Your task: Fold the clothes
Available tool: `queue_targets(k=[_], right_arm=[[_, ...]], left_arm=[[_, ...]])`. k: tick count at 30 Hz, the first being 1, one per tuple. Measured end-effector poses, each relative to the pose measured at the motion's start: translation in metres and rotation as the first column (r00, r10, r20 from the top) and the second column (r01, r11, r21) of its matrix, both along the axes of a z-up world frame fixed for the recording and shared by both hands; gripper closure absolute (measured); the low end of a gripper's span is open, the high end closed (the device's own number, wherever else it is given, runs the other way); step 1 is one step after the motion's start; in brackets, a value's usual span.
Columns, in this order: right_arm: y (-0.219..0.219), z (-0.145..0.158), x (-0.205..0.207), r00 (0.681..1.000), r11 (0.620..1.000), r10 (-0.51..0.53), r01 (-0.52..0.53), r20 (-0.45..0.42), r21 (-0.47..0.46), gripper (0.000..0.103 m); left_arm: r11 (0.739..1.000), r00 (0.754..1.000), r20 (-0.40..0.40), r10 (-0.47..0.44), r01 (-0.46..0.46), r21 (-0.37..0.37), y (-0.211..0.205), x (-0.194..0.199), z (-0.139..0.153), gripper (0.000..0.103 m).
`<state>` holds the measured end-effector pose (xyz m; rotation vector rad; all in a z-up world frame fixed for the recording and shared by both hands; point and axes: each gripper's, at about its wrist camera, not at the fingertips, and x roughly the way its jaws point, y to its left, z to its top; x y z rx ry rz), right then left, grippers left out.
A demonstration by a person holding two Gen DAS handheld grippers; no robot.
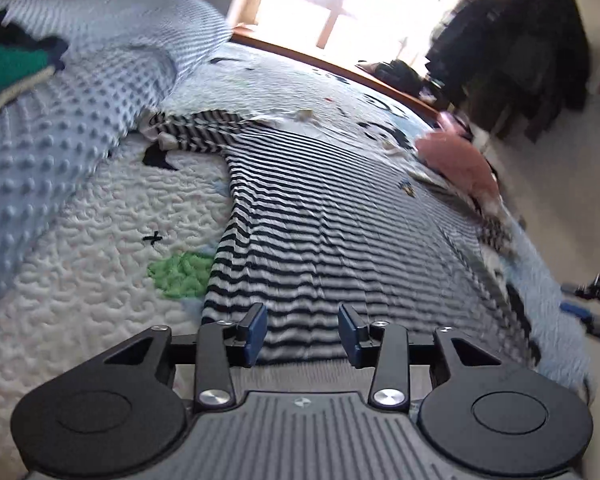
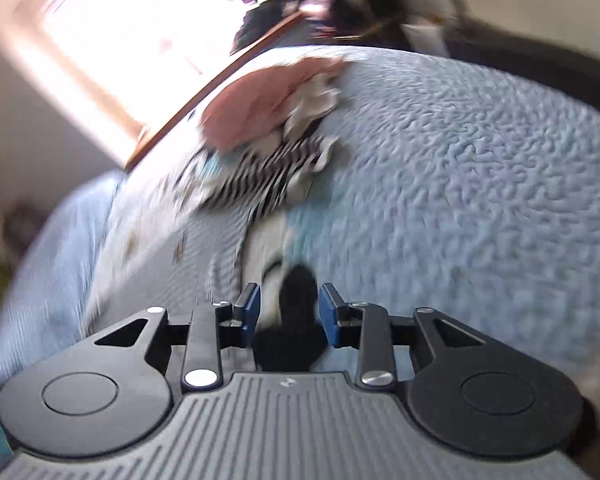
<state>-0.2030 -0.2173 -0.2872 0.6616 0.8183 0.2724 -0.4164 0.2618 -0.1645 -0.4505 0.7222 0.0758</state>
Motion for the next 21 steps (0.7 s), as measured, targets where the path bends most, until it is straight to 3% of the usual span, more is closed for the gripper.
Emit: queue_targets(k=[2,4,8,12,14,15,17,21], right_arm=[[-0.001,-0.015,0.029,0.995,0.989,-0.072,0.08,-0.062,0.124,0.068],[0.004,-0.033,0.054,0.983,0.968,-0.13,0.153,-0.127,0.198,0.068],[0.02,-0.062,0.094,0.96,0.93,-0.205,0.251,-0.19,0.27,0.068],[0.03,-0.081,0.124,0.951,0.908,-0.247,0.294,-0.186,0.297,0.071],[0.038,-0.082,0.138,0.959,0.926,-0.231,0.269,-0.163,0.266,0.075],[0.043,-0.08,0.144,0.965,0.941,-0.218,0.248,-0.147,0.232,0.086],[0.053,-0.073,0.151,0.977,0.974,-0.18,0.193,-0.112,0.121,0.098],[0.051,-0.057,0.157,0.99,0.99,-0.136,0.134,-0.047,-0.044,0.099]], left_arm=[[0.995,0.999,-0.015,0.038,-0.04,-0.09,0.006,0.013,-0.01,0.058],[0.98,0.999,-0.031,-0.02,0.013,-0.2,0.002,0.019,-0.021,0.058],[0.969,0.99,-0.009,-0.14,0.135,-0.207,-0.022,0.019,-0.036,0.057],[0.969,0.993,-0.012,-0.121,0.116,-0.217,-0.025,0.024,-0.048,0.056],[0.963,0.993,-0.006,-0.114,0.109,-0.245,-0.024,0.03,-0.049,0.056],[0.961,0.993,-0.005,-0.118,0.113,-0.254,-0.025,0.035,-0.05,0.055],[0.961,0.991,-0.021,-0.131,0.121,-0.248,-0.028,0.045,-0.053,0.056],[0.964,0.988,-0.046,-0.147,0.133,-0.23,-0.028,0.054,-0.054,0.063]])
